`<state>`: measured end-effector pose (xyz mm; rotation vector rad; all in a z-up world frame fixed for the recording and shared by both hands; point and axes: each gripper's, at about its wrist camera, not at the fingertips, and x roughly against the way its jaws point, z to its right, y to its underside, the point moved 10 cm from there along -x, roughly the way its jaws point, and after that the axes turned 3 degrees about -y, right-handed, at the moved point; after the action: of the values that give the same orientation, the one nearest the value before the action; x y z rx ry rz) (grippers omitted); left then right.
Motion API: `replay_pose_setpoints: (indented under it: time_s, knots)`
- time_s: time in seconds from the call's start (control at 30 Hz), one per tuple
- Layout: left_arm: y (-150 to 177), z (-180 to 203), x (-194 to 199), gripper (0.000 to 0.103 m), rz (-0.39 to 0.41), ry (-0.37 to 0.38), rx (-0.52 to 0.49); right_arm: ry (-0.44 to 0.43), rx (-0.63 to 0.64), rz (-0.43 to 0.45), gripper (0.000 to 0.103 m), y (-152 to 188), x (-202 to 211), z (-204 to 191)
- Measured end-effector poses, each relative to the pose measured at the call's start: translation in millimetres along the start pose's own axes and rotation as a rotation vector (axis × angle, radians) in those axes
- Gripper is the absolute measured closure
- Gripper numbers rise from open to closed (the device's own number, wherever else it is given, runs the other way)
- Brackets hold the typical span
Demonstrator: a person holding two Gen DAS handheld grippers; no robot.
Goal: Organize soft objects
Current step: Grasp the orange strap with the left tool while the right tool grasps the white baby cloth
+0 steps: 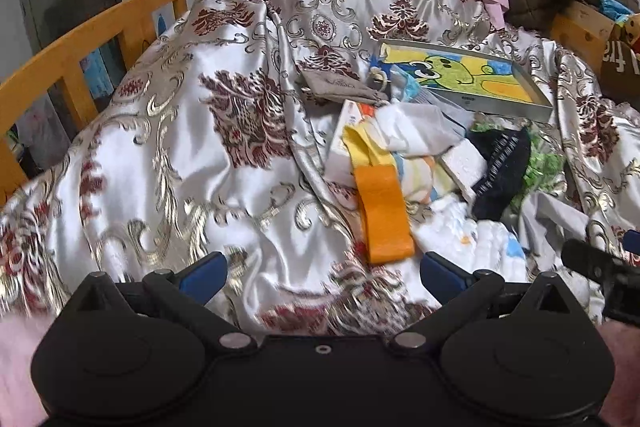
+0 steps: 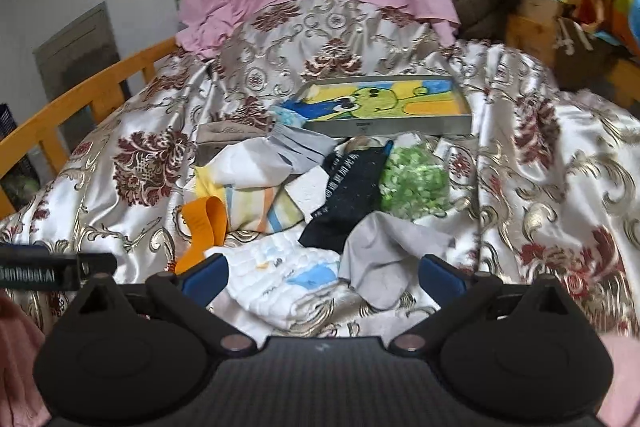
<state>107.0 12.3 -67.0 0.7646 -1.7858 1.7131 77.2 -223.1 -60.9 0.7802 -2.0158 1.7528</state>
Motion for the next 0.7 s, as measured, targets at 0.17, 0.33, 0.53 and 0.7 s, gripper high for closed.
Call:
replay_pose_setpoints:
  time_s: [0.17, 0.33, 0.53, 0.7]
  knots:
    - [-27, 1, -27, 0.001, -0.066, 0.015, -0.072, -0.069, 0.118, -0.093, 0.0, 0, -24, -16]
    - [-44, 13, -67, 0.001, -0.138, 0.069, -0.112, -0.113, 0.183, -0.174, 0.0, 2, -59, -32]
    - [-52, 26, -107, 0.001, -0.184, 0.102, -0.151, -0.155, 0.166, -0.301, 0.0, 12, -99, -34]
    - [-60, 35, -137, 0.001, -0.177, 0.129, -0.172, -0.16, 0.134, -0.368, 0.001, 18, -127, -38]
